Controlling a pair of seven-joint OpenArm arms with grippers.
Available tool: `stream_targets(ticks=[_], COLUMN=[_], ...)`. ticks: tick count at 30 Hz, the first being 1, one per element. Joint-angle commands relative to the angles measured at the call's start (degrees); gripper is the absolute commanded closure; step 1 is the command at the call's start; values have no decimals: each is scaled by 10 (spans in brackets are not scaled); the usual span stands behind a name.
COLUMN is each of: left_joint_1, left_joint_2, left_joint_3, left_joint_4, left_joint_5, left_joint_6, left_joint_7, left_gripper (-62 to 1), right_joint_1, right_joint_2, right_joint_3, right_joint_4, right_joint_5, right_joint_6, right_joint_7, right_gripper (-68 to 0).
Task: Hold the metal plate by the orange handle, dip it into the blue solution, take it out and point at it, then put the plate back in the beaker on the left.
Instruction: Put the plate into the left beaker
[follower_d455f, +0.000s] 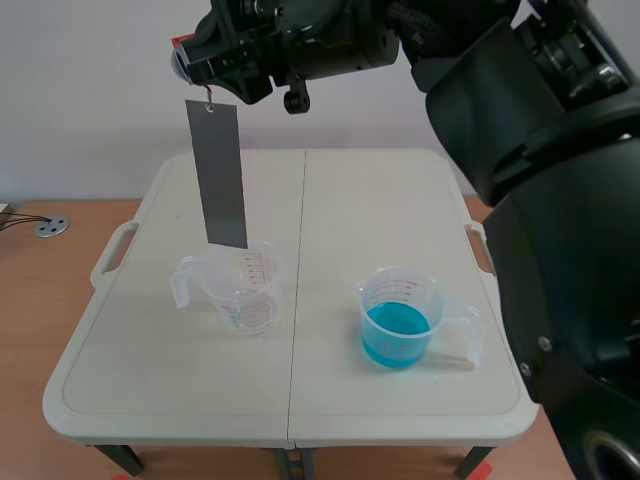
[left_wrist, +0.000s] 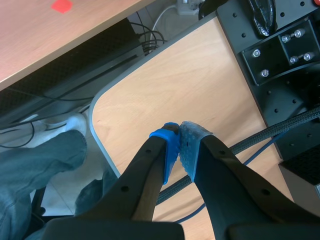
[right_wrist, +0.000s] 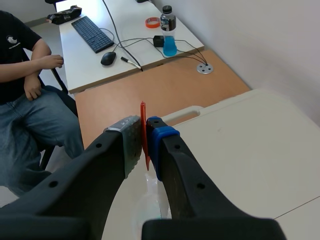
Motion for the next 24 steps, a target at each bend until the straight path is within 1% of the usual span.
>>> stream_targets(ticks=[1, 8, 17, 24], left_joint_1=[1, 1, 1, 1], left_joint_2=[0, 0, 0, 0], left_joint_3=[-2, -2, -2, -2], left_joint_4=[7, 7, 7, 7], left_joint_5=[1, 1, 1, 1], left_joint_6=[-1, -1, -1, -1], left_joint_7=[-3, -3, -4, -4], left_gripper=[-27, -27, -27, -27], right_joint_1=[17, 17, 16, 16], right_joint_2=[-4, -4, -4, -4], right_joint_3=[-1, -6, -6, -8], right_joint_4=[-1, -39, -81, -114], right_joint_5=[-1, -33, -59, -62], right_joint_6=[7, 7, 7, 7], right_joint_7=[23, 56, 96, 111], right_gripper=[-11, -11, -11, -11])
